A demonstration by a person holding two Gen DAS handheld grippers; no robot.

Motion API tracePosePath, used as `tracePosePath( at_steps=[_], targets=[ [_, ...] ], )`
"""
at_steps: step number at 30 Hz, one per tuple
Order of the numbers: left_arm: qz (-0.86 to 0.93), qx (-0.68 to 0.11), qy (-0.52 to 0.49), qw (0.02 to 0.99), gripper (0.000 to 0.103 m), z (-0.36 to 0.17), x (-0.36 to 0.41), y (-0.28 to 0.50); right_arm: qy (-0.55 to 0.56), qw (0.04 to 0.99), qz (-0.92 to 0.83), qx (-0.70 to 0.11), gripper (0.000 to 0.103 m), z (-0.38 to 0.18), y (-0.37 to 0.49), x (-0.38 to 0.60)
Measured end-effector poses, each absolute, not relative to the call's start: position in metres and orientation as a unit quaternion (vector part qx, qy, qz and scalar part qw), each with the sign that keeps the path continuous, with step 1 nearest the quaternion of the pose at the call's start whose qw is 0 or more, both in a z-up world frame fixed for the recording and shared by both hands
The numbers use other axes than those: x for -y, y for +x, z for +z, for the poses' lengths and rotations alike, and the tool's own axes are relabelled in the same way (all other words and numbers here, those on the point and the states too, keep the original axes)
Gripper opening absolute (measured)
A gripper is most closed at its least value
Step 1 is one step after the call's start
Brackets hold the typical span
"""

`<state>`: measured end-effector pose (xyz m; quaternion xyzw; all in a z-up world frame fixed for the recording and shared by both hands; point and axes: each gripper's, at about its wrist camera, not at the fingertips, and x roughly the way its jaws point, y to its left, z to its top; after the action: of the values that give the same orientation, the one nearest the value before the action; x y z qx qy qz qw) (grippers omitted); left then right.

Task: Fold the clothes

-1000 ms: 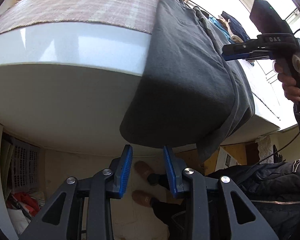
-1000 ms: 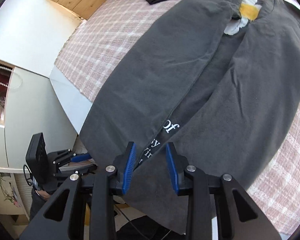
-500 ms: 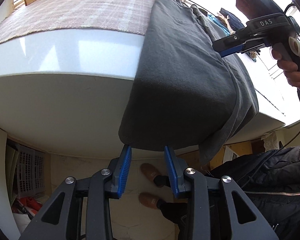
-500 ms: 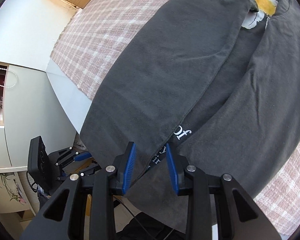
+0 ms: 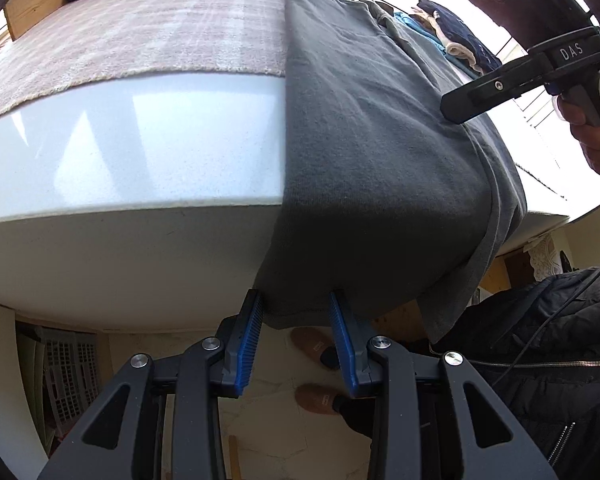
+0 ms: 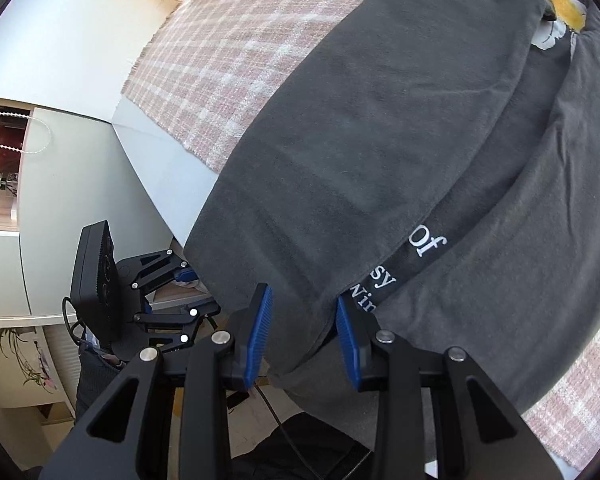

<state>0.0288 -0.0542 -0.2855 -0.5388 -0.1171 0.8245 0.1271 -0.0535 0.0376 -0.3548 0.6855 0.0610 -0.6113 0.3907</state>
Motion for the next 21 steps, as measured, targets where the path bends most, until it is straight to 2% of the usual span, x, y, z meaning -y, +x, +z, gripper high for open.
tracePosePath(
  at_steps=[2, 5, 11, 16, 21],
  targets=[
    [0.824, 0.12, -0.538, 0.133, 0.01, -0.286, 0.055, 0.027, 0.689, 0.389, -0.609, -0.054, 0.033, -0.355, -0.053, -0.039],
    [0.822, 0.125, -0.537, 0.141, 0.004, -0.288, 0.056, 0.025, 0.695, 0.387, -0.604, -0.041, 0.033, -0.357, -0.059, -0.043],
    [0.829, 0.127, -0.525, 0.141, 0.003, -0.269, 0.062, 0.037, 0.698, 0.384, -0.604, -0.03, 0.031, -0.357, -0.064, -0.045],
    [0.838, 0.137, -0.51, 0.139, 0.003, -0.244, 0.074, 0.05, 0.692, 0.382, -0.612, -0.027, 0.007, -0.355, -0.065, -0.049],
    [0.842, 0.15, -0.501, 0.135, 0.001, -0.241, 0.083, 0.059, 0.691, 0.399, -0.603, 0.012, 0.007, -0.344, -0.066, -0.059]
  ],
)
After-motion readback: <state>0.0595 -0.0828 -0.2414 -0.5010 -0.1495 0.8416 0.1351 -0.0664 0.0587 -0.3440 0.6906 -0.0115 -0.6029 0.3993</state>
